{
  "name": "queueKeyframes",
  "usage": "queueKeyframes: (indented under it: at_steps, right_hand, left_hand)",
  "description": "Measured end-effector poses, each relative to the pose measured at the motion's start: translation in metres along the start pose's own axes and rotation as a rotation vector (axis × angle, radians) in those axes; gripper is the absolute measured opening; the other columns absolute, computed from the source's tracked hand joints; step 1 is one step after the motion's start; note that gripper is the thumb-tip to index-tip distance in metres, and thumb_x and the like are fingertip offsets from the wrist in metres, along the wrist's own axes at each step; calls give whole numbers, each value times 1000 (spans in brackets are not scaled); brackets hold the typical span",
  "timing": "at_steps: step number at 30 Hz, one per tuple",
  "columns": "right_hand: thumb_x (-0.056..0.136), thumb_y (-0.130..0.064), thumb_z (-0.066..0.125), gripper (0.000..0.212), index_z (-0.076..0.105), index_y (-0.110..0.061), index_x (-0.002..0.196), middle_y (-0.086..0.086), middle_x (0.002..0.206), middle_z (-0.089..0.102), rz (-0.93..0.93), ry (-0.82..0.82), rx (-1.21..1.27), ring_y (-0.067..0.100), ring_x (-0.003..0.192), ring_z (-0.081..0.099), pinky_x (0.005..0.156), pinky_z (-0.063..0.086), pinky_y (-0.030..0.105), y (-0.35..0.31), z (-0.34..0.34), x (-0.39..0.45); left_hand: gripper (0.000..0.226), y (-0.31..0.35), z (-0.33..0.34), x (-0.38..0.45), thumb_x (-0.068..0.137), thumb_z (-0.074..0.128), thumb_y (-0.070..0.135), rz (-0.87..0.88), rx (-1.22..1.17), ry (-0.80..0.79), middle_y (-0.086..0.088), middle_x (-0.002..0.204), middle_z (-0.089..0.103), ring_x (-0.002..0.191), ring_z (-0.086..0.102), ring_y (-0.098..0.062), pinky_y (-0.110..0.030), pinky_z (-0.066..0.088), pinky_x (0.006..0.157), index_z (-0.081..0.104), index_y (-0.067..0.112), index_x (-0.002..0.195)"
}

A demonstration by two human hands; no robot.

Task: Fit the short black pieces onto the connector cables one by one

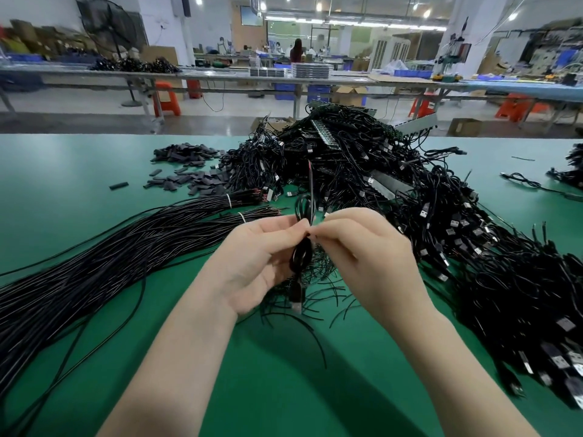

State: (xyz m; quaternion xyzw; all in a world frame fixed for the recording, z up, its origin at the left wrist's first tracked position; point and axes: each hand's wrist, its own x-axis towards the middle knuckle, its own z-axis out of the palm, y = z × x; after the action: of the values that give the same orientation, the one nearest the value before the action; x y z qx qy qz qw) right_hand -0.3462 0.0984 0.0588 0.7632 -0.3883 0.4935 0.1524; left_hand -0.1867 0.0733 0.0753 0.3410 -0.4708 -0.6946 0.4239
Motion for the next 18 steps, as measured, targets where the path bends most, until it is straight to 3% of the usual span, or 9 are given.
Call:
queueKeyframes:
  at_steps: [3,6,10,13,18]
  right_hand:
    - [83,-17,74,15,73,-20,97,-10,89,73,479,-18,417,2,82,66,74,51,15,-5,-6,5]
    - [75,-44,71,19,78,-29,84,-9,78,73,813,-152,844,2,75,66,69,52,15,-9,-8,8]
    - [65,-56,74,37,79,-24,83,-3,82,73,979,-150,963,6,77,65,70,53,18,-14,-5,10]
    - [63,-44,75,34,79,-16,83,-3,77,69,1084,-137,1025,6,70,62,66,53,18,-13,-8,11]
    - [60,-31,77,23,79,-16,77,-4,68,64,1171,-212,1167,5,60,58,65,54,19,-10,-14,12]
  left_hand:
    - [17,-1,7,-1,68,73,22,251,-6,48,2,84,75,73,68,-7,-19,54,62,80,21,83]
    - [19,-2,7,0,67,75,24,408,28,82,3,86,74,80,68,-9,-20,55,68,79,27,85]
    - [21,-1,2,0,68,77,24,502,145,95,6,89,76,84,68,-7,-18,53,73,78,33,86]
    - [21,1,-2,0,68,77,22,576,270,58,9,87,76,84,69,-4,-15,52,76,78,37,83]
    - [22,5,-4,-4,67,77,25,570,390,-46,11,86,76,83,70,-3,-14,52,75,78,40,82]
